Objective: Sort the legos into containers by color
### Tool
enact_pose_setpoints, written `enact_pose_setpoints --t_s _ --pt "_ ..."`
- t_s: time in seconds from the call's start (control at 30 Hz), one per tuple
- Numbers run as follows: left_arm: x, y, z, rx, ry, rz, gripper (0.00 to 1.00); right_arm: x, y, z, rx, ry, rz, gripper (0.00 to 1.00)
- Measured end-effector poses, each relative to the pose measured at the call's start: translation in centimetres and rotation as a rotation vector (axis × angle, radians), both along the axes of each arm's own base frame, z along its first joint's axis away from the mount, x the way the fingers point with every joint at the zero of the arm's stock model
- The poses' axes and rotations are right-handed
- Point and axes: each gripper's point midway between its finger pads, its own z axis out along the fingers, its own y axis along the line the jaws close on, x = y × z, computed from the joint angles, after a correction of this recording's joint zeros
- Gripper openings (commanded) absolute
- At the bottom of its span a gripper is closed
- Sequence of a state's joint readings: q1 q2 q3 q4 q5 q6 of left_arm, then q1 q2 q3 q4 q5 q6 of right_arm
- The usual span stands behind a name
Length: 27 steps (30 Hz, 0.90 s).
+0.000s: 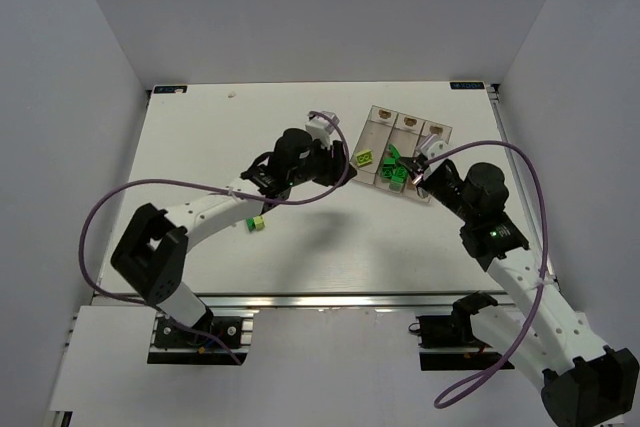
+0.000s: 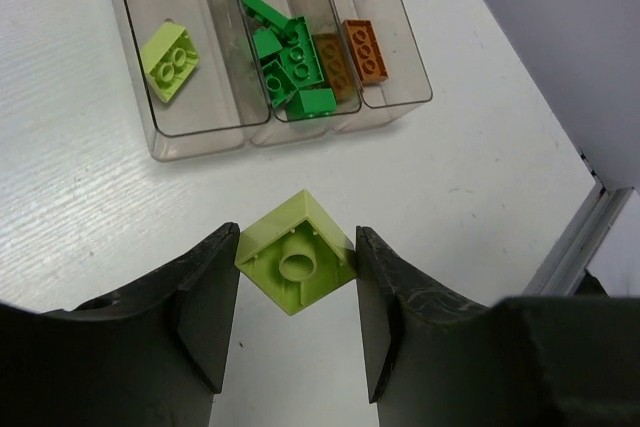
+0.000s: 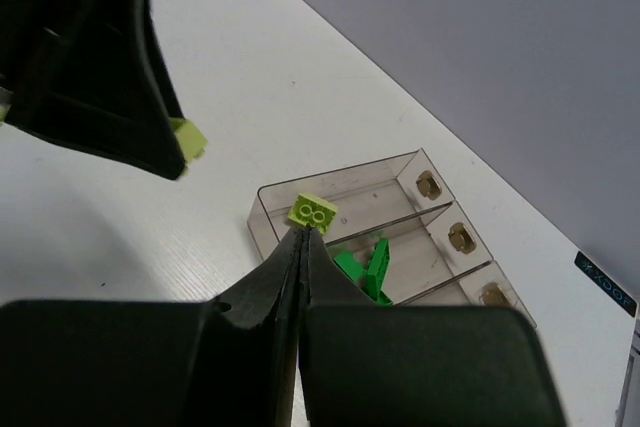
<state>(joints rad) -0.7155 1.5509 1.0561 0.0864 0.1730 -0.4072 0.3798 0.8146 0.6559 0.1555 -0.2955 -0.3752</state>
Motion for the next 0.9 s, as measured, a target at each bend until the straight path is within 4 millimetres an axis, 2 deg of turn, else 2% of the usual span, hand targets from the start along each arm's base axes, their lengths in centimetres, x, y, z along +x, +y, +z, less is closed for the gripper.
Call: enact_pose_setpoints --t_s 0.2,0.4,0.5,0.53,0.57,0.73,0.9 --pt "3.7 -3.1 -1.8 0.024 0.021 0.0 0.1 -0.6 -0.2 1.1 0.011 -0.036 0.0 0.0" --pt "9.3 -7.1 -3.8 0.046 0.018 0.035 0.22 -0.9 -0.5 2.0 0.011 -0.07 -0.007 0.0" --pt "11.8 -8.3 -5.4 0.081 0.024 0.069 0.25 -1.0 -0.6 2.2 0.01 -0.082 -0.008 0.0" --pt "12.5 -8.7 -5.9 0.089 0.024 0.081 0.29 -1.0 -0.6 2.3 0.011 -0.082 -0.008 0.0" --pt "13.2 -8.8 -6.3 0.1 0.026 0.096 0.33 -1.0 -0.6 2.3 0.011 -0.083 -0.007 0.0" --pt "15.6 -8.8 -7.8 0.16 0.031 0.175 0.38 -1.1 -0.7 2.4 0.012 -0.086 -0.008 0.0" --pt "16.2 -8.0 -8.5 0.205 0.031 0.222 0.53 -1.1 -0.7 2.4 0.013 -0.086 -0.008 0.0"
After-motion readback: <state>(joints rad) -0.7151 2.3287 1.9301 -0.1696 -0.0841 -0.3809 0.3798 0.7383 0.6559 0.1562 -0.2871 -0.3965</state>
